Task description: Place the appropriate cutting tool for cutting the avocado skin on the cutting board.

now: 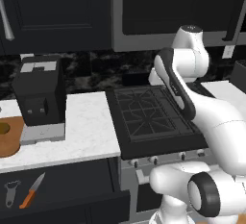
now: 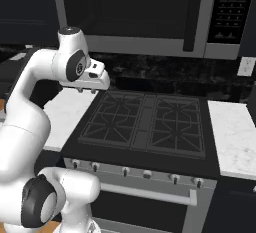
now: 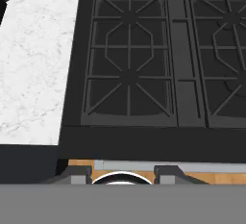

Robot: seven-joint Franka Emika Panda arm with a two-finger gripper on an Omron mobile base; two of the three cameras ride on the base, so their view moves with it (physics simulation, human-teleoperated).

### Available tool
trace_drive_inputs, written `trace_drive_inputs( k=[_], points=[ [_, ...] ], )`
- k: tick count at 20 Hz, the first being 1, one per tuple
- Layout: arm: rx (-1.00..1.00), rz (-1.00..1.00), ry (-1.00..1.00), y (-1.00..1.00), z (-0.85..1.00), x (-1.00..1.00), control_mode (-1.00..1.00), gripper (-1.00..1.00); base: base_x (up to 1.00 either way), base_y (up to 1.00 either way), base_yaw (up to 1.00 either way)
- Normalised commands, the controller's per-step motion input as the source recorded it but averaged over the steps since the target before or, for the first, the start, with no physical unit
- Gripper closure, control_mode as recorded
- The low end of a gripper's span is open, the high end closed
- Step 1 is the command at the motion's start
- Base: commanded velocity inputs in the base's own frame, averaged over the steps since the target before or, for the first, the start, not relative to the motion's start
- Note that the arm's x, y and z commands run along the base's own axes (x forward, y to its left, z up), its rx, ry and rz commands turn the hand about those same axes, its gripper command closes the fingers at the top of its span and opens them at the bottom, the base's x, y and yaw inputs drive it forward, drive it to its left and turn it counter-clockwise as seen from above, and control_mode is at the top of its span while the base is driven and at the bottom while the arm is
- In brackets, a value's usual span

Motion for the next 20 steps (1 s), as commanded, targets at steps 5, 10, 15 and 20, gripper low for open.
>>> trace_drive_inputs(
  k=[5,10,15,20],
  points=[
    [-0.01,0.03,0.0,0.2,-0.08,-0.21,-1.0,-1.0,0.0,0.0,0.0],
    [0.0,0.1,0.12,0.97,-0.57,-0.36,-1.0,-1.0,0.0,0.0,0.0],
    [0.0,0.05,0.23,1.0,-0.69,-0.17,-1.0,-1.0,0.0,0.0,0.0],
    [0.0,0.05,0.28,0.65,-0.94,-0.03,-1.0,-1.0,0.0,0.0,0.0]
  ],
)
